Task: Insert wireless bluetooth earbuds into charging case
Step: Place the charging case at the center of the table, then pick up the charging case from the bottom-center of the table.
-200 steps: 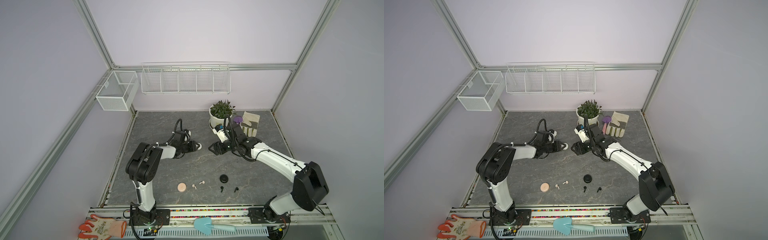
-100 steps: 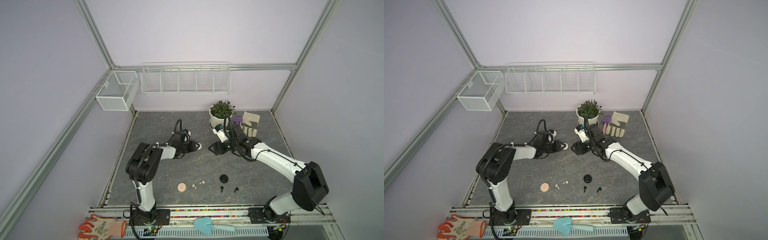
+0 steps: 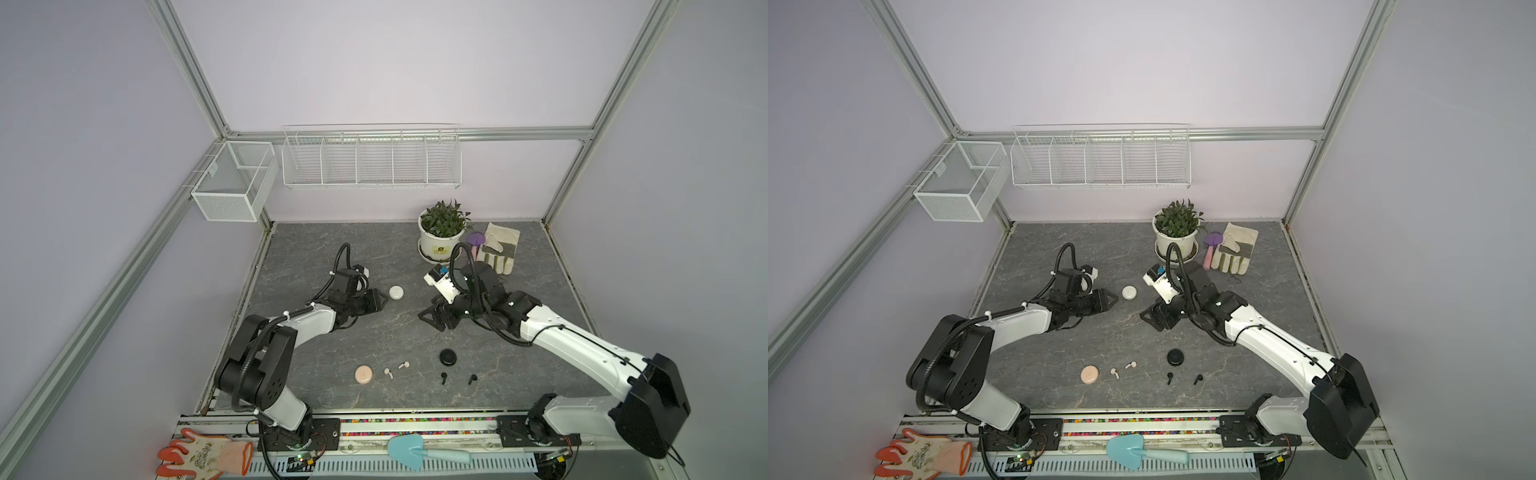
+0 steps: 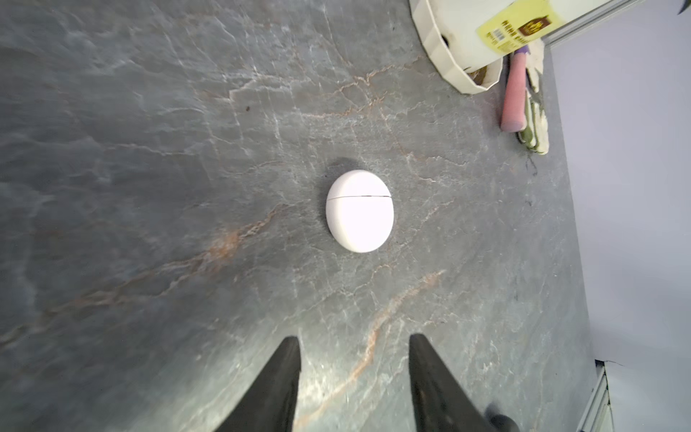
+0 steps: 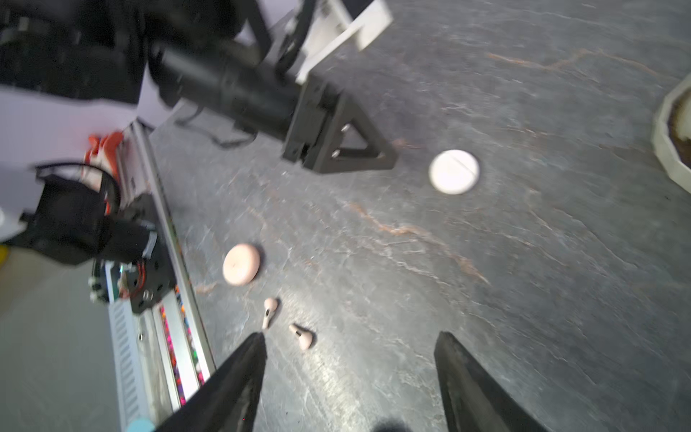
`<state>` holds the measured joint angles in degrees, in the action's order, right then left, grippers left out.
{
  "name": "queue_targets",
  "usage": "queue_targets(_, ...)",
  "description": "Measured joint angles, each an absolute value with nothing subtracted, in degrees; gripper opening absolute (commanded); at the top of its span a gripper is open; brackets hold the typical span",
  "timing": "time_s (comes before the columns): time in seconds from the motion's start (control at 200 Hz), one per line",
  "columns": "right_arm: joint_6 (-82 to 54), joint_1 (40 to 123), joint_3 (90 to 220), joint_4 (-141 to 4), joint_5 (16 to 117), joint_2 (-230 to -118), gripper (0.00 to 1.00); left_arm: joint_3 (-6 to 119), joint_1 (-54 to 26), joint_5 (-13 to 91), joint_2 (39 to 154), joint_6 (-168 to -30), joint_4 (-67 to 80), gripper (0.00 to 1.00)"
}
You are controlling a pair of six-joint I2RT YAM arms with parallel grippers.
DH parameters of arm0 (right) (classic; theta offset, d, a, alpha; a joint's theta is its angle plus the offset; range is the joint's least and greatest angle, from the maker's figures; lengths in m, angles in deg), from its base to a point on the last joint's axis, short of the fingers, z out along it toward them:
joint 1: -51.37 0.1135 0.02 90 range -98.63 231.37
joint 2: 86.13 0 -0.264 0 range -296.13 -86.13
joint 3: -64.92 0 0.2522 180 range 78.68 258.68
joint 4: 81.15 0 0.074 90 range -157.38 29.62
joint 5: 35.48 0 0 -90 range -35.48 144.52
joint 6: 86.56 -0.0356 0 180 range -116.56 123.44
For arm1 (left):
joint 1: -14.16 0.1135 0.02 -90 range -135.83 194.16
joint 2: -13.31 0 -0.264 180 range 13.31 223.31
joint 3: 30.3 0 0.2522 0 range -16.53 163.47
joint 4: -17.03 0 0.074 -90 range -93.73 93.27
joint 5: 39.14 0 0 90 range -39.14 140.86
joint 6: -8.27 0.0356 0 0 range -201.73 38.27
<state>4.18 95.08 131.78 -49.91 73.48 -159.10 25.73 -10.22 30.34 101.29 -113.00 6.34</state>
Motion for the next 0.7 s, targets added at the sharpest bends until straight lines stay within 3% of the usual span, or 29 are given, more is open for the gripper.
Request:
queue_targets(0.215,9.12,108.58,125.70,-48.93,69.08,-160.06,0.73,18.71,-8.31,32.42,88.44,-115.03,0.00,0.55)
queue_targets(0.46,-9.83,106.99,131.12,-32.86,50.99,-159.86,0.74,11.24,-8.38,30.89,80.02,-117.46,-0.54,0.61)
queue_targets(0.7,-24.06,106.97,127.30,-20.80,44.95,-155.84,0.84,11.61,-12.75,26.52,84.33,-118.11,4.92,0.62)
